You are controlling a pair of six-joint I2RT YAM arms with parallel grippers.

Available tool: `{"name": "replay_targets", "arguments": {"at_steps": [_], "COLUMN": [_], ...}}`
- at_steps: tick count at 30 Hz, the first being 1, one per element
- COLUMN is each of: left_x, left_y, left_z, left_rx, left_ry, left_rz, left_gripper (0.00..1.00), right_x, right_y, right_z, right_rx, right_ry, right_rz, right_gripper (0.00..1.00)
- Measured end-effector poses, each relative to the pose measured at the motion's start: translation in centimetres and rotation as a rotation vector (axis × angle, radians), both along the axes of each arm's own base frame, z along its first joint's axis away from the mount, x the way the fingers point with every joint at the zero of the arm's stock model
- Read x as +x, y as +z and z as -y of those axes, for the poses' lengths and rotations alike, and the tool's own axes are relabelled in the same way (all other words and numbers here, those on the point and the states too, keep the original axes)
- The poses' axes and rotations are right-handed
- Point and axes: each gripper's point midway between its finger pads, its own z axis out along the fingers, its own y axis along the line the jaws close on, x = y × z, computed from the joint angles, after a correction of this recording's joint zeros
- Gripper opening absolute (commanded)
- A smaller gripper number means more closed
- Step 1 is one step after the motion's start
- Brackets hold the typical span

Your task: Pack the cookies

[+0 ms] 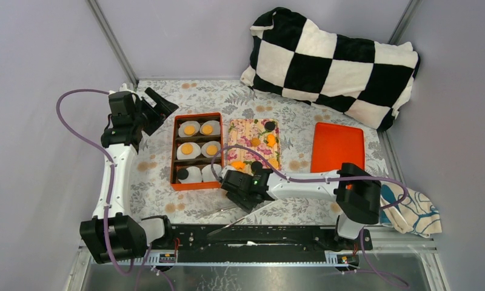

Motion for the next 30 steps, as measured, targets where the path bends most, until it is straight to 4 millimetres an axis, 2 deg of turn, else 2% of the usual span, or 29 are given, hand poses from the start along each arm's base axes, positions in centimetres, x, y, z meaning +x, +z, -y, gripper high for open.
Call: {"name": "replay_targets", "arguments": {"at_steps": [9, 11, 15, 19, 25, 28, 30], "left_x": [0.0, 0.0, 0.1, 0.1, 0.2, 0.3, 0.3], "left_y": [-0.2, -0.5, -0.9, -0.9, -1.2, -1.4, -1.5], "left_z": [0.0, 0.0, 0.0, 0.0, -0.1, -0.1, -0.1], "left_rx": [-0.001, -0.002, -0.003, -0.002, -0.003, -0.005, -0.006], "left_ry": [0.000, 0.000, 0.000, 0.000, 0.000, 0.000, 0.000], "left_rz": [-0.004, -0.011, -0.019, -0.019, -0.027, -0.034, -0.037], "left_gripper": [0.94, 0.94, 0.94, 0.94, 0.94, 0.94, 0.94], "right_x": [-0.3, -0.2, 0.0, 0.1, -0.1, -0.4, -0.7], "right_y": [-1.9, -2.7, -4.0, -3.8, -3.3, -1.9, -0.3], "right_z": [-0.9, -1.1, -1.7, -2.9, -2.4, -1.5, -0.9], "right_rx": [0.000, -0.015, -0.049, -0.023, -0.036, -0.048, -0.037], "right_ry": [0.023, 0.032, 0.061, 0.071, 0.073, 0.076, 0.079], "right_rz": [-0.027, -0.030, -0.041, -0.044, -0.050, -0.056, -0.057], "right_gripper": [0.52, 0.47, 0.31, 0.25, 0.17, 0.12, 0.11]}}
